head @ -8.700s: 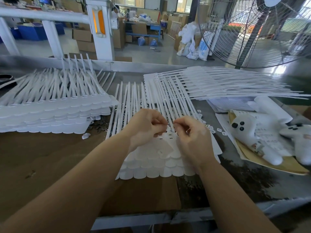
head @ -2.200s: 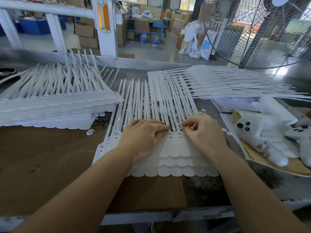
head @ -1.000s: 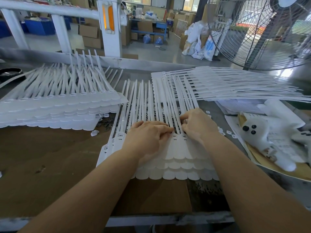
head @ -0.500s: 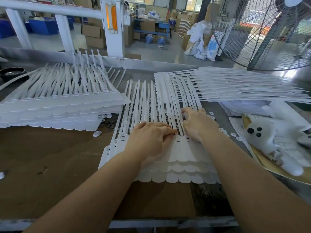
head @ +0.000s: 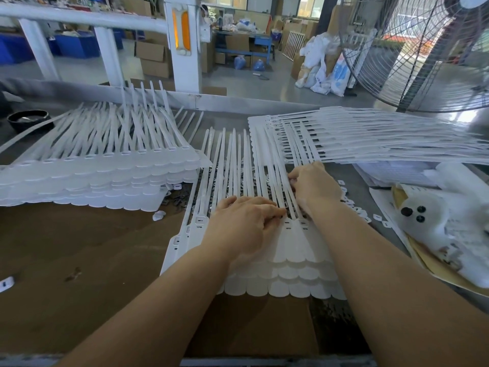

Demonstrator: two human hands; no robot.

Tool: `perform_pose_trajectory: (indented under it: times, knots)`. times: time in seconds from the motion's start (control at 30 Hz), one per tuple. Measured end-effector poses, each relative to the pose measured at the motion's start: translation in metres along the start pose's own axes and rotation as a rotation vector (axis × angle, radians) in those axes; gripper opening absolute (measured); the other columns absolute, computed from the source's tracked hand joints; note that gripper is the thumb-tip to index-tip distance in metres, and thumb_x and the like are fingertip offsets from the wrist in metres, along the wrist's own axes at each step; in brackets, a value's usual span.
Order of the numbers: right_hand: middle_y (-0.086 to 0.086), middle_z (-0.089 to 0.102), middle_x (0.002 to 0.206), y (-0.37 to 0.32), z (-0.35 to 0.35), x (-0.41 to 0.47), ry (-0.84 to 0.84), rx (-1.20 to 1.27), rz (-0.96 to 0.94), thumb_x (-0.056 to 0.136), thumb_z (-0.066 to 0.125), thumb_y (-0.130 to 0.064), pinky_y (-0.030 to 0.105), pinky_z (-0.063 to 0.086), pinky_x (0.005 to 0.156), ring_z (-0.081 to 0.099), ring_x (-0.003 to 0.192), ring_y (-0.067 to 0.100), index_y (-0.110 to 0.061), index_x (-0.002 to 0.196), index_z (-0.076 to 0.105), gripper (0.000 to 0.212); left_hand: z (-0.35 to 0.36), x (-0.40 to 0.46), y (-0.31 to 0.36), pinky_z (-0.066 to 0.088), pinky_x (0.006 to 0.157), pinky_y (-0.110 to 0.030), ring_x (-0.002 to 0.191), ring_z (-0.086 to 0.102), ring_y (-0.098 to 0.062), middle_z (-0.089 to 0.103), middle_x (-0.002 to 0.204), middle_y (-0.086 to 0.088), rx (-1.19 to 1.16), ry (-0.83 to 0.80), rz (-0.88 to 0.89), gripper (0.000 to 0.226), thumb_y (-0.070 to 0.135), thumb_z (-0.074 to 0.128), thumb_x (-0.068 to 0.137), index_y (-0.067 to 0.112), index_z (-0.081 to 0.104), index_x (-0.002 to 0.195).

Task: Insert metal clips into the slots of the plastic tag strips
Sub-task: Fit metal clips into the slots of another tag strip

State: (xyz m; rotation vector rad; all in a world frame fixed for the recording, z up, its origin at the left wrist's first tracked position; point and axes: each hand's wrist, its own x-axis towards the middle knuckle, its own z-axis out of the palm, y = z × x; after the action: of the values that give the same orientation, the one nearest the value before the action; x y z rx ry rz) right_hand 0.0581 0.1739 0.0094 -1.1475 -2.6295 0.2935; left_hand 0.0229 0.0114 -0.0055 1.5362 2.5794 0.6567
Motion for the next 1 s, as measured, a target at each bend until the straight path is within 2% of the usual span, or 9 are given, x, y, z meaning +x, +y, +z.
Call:
perform_pose_trajectory:
  times: [0.07, 0.17, 0.37, 0.47, 0.57, 0.67, 0.77, 0.9, 1.0]
  knots:
    - [0.005, 0.048, 0.120, 0.001, 0.000, 0.002, 0.032, 0.056, -0.004, 0.092, 0.055, -0.010, 0.031, 0.040, 0.068, 0.051, 0.077, 0.020, -0.023, 0.107, 0.065, 0.023, 0.000, 0.000, 0.000, 0.010, 0.111, -0.031, 0.128, 0.034, -0.001, 0.046, 0.134, 0.026, -0.001, 0.000, 0.002, 0.034, 0.048, 0.032, 0.098, 0.049, 0.049, 0.127]
    - [0.002, 0.059, 0.112, 0.003, -0.001, 0.003, 0.048, 0.128, -0.016, 0.090, 0.060, -0.013, 0.027, 0.039, 0.069, 0.056, 0.084, 0.019, -0.023, 0.095, 0.067, 0.013, 0.000, 0.000, -0.001, 0.011, 0.111, -0.031, 0.128, 0.034, -0.001, 0.046, 0.135, 0.025, 0.002, 0.004, 0.007, 0.034, 0.048, 0.033, 0.097, 0.049, 0.049, 0.128]
    - [0.006, 0.065, 0.102, 0.005, -0.002, 0.000, 0.107, 0.205, 0.009, 0.091, 0.059, -0.019, 0.027, 0.041, 0.068, 0.058, 0.083, 0.019, -0.015, 0.095, 0.067, 0.010, 0.000, 0.000, -0.002, 0.013, 0.110, -0.032, 0.127, 0.035, -0.002, 0.046, 0.134, 0.025, 0.010, 0.009, 0.015, 0.034, 0.047, 0.033, 0.097, 0.048, 0.049, 0.128]
    - [0.004, 0.069, 0.094, 0.006, -0.012, -0.008, 0.157, 0.265, -0.024, 0.089, 0.062, -0.018, 0.024, 0.041, 0.071, 0.056, 0.078, 0.013, -0.012, 0.094, 0.069, 0.010, 0.001, -0.001, -0.002, 0.013, 0.109, -0.031, 0.127, 0.036, -0.002, 0.047, 0.133, 0.026, 0.006, 0.019, 0.019, 0.035, 0.048, 0.033, 0.097, 0.048, 0.050, 0.127]
    - [0.001, 0.070, 0.090, 0.009, -0.025, -0.028, 0.098, 0.339, -0.101, 0.085, 0.066, -0.016, 0.022, 0.045, 0.076, 0.062, 0.084, 0.014, -0.013, 0.090, 0.071, 0.007, 0.002, 0.000, -0.002, 0.013, 0.107, -0.029, 0.125, 0.036, -0.002, 0.048, 0.132, 0.026, -0.001, 0.039, 0.020, 0.035, 0.049, 0.032, 0.096, 0.048, 0.051, 0.126]
    - [-0.007, 0.066, 0.076, 0.014, -0.037, -0.054, -0.031, 0.346, -0.191, 0.081, 0.071, -0.016, 0.013, 0.043, 0.065, 0.063, 0.077, 0.009, -0.019, 0.082, 0.071, 0.003, 0.003, 0.000, -0.003, 0.013, 0.107, -0.029, 0.125, 0.037, -0.002, 0.048, 0.132, 0.026, 0.011, 0.037, 0.024, 0.036, 0.049, 0.031, 0.096, 0.048, 0.050, 0.126]
    - [-0.011, 0.064, 0.076, 0.020, -0.044, -0.075, -0.136, 0.279, -0.278, 0.082, 0.070, -0.015, 0.008, 0.042, 0.067, 0.062, 0.077, 0.004, -0.021, 0.084, 0.072, 0.007, 0.005, 0.000, -0.004, 0.012, 0.109, -0.029, 0.125, 0.036, -0.001, 0.048, 0.132, 0.026, 0.008, 0.038, 0.020, 0.035, 0.049, 0.032, 0.096, 0.048, 0.051, 0.126]
    - [-0.007, 0.068, 0.082, 0.025, -0.047, -0.086, -0.123, 0.289, -0.304, 0.083, 0.068, -0.014, 0.012, 0.046, 0.074, 0.062, 0.078, 0.005, -0.019, 0.088, 0.075, 0.011, 0.005, 0.001, -0.004, 0.011, 0.108, -0.029, 0.125, 0.035, -0.001, 0.047, 0.132, 0.027, -0.002, 0.035, 0.009, 0.034, 0.048, 0.033, 0.096, 0.049, 0.051, 0.126]
    - [-0.010, 0.062, 0.078, 0.028, -0.046, -0.090, -0.068, 0.314, -0.318, 0.083, 0.068, -0.012, 0.004, 0.040, 0.068, 0.056, 0.073, 0.003, -0.017, 0.089, 0.075, 0.011, 0.004, 0.001, -0.003, 0.011, 0.109, -0.029, 0.126, 0.035, 0.000, 0.047, 0.133, 0.026, 0.001, 0.029, 0.007, 0.035, 0.048, 0.033, 0.097, 0.048, 0.050, 0.126]
